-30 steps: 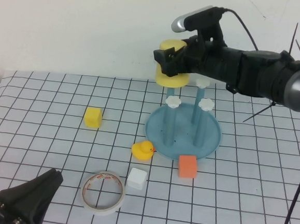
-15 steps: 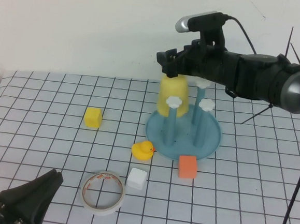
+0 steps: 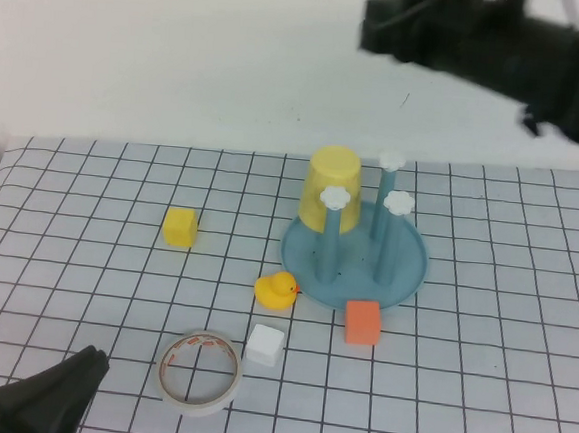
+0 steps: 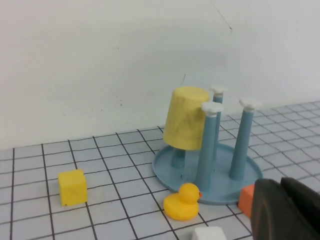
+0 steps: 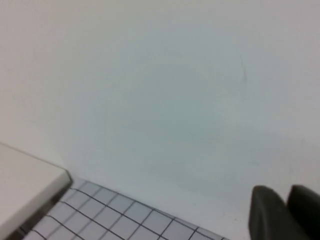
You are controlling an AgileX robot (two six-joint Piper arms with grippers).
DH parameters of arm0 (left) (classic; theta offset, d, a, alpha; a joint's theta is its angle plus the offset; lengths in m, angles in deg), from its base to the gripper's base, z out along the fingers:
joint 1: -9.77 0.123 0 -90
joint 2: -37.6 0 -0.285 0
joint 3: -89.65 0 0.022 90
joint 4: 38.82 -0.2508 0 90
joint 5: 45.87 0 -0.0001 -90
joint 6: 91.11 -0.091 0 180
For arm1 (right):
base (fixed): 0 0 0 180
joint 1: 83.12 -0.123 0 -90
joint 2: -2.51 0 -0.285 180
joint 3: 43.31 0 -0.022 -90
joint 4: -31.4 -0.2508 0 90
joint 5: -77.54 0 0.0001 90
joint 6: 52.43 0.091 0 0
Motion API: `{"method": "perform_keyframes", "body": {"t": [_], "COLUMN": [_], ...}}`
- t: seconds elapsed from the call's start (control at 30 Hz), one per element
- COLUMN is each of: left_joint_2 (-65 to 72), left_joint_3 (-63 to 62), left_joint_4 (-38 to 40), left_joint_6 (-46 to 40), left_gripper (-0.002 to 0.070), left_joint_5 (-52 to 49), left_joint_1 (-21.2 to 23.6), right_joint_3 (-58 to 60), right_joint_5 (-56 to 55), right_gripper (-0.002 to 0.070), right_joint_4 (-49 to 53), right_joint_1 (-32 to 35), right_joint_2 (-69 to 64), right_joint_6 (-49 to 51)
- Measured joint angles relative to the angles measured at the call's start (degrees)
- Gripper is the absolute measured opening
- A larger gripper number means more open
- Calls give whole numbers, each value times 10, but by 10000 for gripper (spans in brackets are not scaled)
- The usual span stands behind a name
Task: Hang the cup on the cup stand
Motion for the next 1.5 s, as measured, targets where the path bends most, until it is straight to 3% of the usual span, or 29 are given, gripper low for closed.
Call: {"method": "perform_keyframes", "body": {"t": [0.07,0.2,0.57,0.9,1.27,1.5], "left_joint_2": [0,-1,-1,-1,-1,-1], "left_joint_3": [4,4,4,4,4,4], "left_joint_4": [7,23,28,32,29,28], "left_joint_6": [13,4,-48,-48,-48,-48], "left_gripper": [0,0,-1,-2,-2,-2], "left_joint_5": [6,31,65,64,54,51], "left_joint_1": [0,0,0,0,0,0], "right_joint_3": [57,180,459,558,606,681], "right_joint_5": [-8,-20,-65,-176,-130,-174], "right_gripper": [49,13,4,2,1,1], "right_joint_4": [0,-1,-3,-8,-10,-13], "right_joint_1": [0,0,0,0,0,0], "right_joint_2": [75,236,691,1034,1035,1023], "right_joint_6": [0,-16,-57,-67,-88,-96]}}
